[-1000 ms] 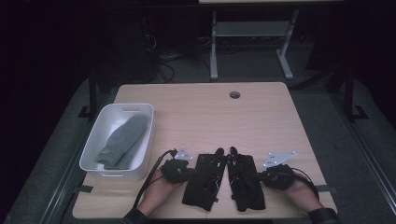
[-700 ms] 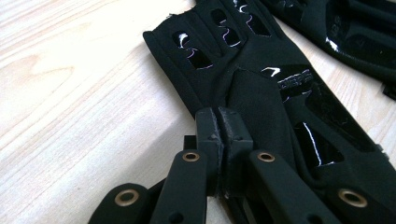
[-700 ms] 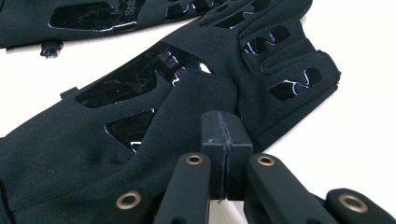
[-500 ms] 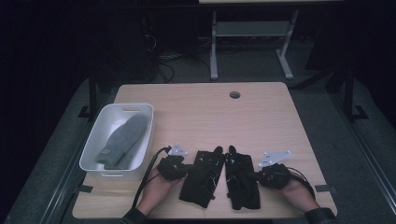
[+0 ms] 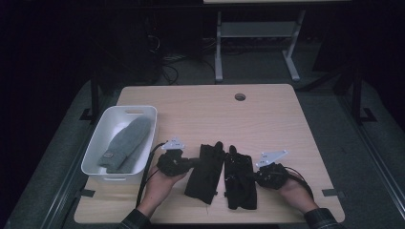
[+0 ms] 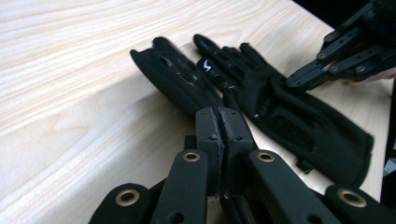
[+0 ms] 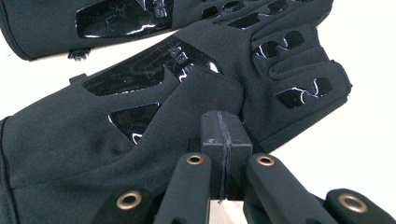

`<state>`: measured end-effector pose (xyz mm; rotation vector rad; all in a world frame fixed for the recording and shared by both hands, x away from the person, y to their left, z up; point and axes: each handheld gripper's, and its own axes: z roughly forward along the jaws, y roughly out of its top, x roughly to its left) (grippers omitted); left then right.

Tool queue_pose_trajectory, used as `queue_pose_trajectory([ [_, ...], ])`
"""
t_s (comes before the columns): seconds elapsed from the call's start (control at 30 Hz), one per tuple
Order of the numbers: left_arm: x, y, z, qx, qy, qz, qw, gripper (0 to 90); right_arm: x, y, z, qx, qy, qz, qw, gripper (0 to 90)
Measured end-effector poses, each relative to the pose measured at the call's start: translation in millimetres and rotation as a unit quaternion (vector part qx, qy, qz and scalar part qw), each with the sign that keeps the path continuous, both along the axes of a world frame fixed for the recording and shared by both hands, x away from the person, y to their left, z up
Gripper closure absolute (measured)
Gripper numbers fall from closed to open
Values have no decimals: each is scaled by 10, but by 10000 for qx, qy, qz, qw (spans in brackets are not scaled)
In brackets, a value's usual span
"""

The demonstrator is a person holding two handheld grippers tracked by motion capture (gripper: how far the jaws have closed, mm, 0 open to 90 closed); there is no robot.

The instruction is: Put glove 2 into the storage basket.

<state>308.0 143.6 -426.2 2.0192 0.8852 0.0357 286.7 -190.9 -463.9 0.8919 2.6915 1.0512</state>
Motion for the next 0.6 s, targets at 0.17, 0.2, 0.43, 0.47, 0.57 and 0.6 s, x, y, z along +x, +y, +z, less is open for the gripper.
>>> queue_pose_trajectory([
  [0.17,-3,-50,60,-243,30,-129,9996,876,37,53,-6,6,-49,9,10000,898],
  [0.2,-3,-64,75,-286,33,-160,9995,875,40,65,-4,12,-28,-16,10000,898],
  [0.43,23,-197,122,-450,39,-391,9982,876,88,137,-2,-2,-40,-27,10000,898],
  [0.47,26,-219,139,-449,24,-424,9981,876,99,144,-2,-19,-55,-4,10000,898],
  [0.57,45,-268,170,-461,-12,-487,9977,876,124,184,3,-19,-13,-19,10000,898],
  [0.6,48,-282,175,-459,-7,-491,9977,876,135,197,0,-19,-41,0,10000,898],
])
